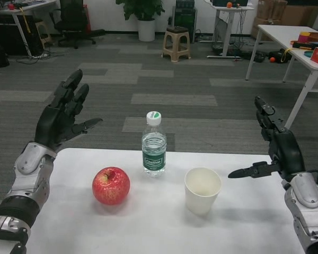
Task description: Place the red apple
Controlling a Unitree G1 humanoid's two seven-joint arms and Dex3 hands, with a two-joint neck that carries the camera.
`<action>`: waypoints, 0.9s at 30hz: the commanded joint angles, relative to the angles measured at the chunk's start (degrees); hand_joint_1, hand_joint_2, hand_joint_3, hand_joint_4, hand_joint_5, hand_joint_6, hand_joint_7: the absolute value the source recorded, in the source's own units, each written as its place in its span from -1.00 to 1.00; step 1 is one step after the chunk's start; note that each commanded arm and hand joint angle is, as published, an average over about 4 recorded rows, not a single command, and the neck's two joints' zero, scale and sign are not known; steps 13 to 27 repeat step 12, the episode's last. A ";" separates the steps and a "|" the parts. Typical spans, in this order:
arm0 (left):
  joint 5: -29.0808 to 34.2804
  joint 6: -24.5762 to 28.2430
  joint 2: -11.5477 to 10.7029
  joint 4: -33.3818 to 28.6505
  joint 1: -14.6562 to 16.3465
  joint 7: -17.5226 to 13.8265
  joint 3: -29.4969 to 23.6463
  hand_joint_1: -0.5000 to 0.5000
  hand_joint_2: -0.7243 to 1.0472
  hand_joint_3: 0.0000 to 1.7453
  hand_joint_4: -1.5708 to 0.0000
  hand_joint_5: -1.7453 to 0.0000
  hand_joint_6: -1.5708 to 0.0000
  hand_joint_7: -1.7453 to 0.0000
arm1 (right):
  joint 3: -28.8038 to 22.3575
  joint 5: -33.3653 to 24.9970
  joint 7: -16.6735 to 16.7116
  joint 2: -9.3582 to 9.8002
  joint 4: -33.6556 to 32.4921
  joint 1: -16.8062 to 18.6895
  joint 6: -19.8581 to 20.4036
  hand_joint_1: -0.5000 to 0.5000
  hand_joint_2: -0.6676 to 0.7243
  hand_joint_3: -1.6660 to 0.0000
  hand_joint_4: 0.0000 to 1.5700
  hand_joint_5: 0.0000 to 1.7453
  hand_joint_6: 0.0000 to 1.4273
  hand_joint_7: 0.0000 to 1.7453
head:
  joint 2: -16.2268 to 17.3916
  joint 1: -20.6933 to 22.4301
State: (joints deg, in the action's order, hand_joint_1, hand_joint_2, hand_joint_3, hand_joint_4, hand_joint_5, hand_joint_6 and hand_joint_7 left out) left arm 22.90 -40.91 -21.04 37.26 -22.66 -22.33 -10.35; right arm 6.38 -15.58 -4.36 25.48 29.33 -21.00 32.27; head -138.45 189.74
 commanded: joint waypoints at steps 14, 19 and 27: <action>3.00 -0.25 -4.36 2.03 -1.43 0.09 0.71 -1.00 0.80 -1.00 1.00 0.88 1.00 0.76 | -0.20 0.55 0.28 -3.86 2.02 -2.03 0.40 -0.92 -0.27 1.00 -1.00 -1.00 -1.00 -0.92 | 0.00 0.00; 3.00 -0.25 -4.36 2.03 -1.43 0.09 0.71 -1.00 0.80 -1.00 1.00 0.88 1.00 0.76 | -0.20 0.55 0.28 -3.86 2.02 -2.03 0.40 -0.92 -0.27 1.00 -1.00 -1.00 -1.00 -0.92 | 0.00 0.00; 3.00 -0.25 -4.36 2.03 -1.43 0.09 0.71 -1.00 0.80 -1.00 1.00 0.88 1.00 0.76 | -0.20 0.55 0.28 -3.86 2.02 -2.03 0.40 -0.92 -0.27 1.00 -1.00 -1.00 -1.00 -0.92 | 0.00 0.00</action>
